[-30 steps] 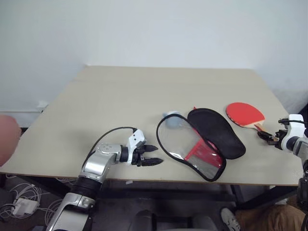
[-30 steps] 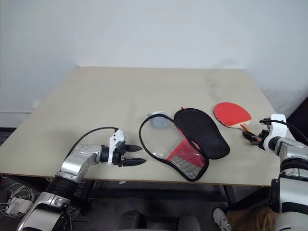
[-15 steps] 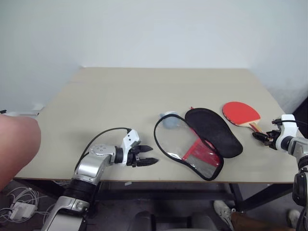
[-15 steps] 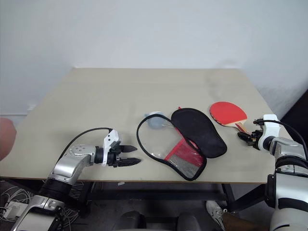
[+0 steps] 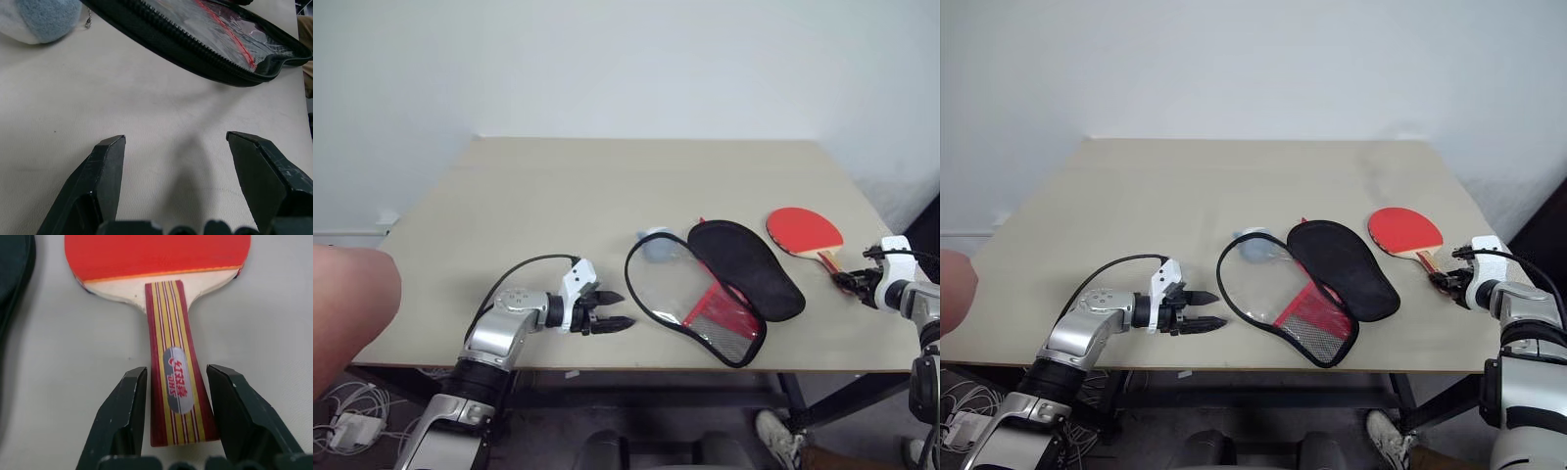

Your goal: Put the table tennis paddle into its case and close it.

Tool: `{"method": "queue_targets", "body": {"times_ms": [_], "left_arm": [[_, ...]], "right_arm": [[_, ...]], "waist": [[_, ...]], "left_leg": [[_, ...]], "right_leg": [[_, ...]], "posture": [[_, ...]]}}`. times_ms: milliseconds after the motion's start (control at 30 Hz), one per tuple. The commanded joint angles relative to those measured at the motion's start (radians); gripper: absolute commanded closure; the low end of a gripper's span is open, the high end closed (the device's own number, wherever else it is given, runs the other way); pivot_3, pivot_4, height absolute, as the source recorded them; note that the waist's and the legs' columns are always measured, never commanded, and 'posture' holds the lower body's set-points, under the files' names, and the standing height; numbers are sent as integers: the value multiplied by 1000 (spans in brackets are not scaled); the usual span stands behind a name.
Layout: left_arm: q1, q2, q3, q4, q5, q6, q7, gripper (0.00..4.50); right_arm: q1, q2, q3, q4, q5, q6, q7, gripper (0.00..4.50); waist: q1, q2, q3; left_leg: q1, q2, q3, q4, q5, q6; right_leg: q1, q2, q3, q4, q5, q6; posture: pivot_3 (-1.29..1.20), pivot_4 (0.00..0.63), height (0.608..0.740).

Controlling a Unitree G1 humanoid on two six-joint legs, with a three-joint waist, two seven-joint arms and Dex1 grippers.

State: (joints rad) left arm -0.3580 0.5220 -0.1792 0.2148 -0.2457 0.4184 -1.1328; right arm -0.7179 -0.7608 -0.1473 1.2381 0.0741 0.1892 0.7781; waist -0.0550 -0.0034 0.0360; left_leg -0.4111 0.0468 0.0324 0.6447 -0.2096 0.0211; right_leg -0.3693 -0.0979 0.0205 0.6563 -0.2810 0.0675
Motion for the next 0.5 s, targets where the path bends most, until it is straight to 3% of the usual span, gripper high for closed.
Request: {"method": "queue_targets", "body": {"times_ms": [33, 167, 233, 500], "left_arm": [[-27, 5, 13, -9, -4, -12, 1, 985], [-24, 6, 14, -14, -6, -10, 2, 985], [-24, 6, 14, -15, -6, -8, 2, 985], [-20, 2, 13, -13, -6, -9, 7, 985]], "right_arm": [[14, 37, 25, 10, -21, 38, 45, 2447], [29, 54, 54, 14, -46, 40, 56, 2447], [33, 57, 53, 12, -47, 37, 63, 2933], [22, 35, 10, -41, -12, 42, 69, 2934]], "waist": [[0, -1, 0], [-2, -3, 0], [-3, -5, -1], [-13, -5, -1]], "left_leg": [[0, 0, 0, 0, 0, 0], [0, 1, 0, 0, 0, 0], [1, 2, 0, 0, 0, 0], [1, 3, 0, 0, 0, 0]], "right_leg": [[0, 0, 0, 0, 0, 0], [0, 1, 0, 0, 0, 0], [0, 2, 1, 0, 0, 0], [0, 3, 1, 0, 0, 0]], "posture": [[0, 0, 740], [0, 0, 740], [0, 0, 740], [0, 0, 740]]}}
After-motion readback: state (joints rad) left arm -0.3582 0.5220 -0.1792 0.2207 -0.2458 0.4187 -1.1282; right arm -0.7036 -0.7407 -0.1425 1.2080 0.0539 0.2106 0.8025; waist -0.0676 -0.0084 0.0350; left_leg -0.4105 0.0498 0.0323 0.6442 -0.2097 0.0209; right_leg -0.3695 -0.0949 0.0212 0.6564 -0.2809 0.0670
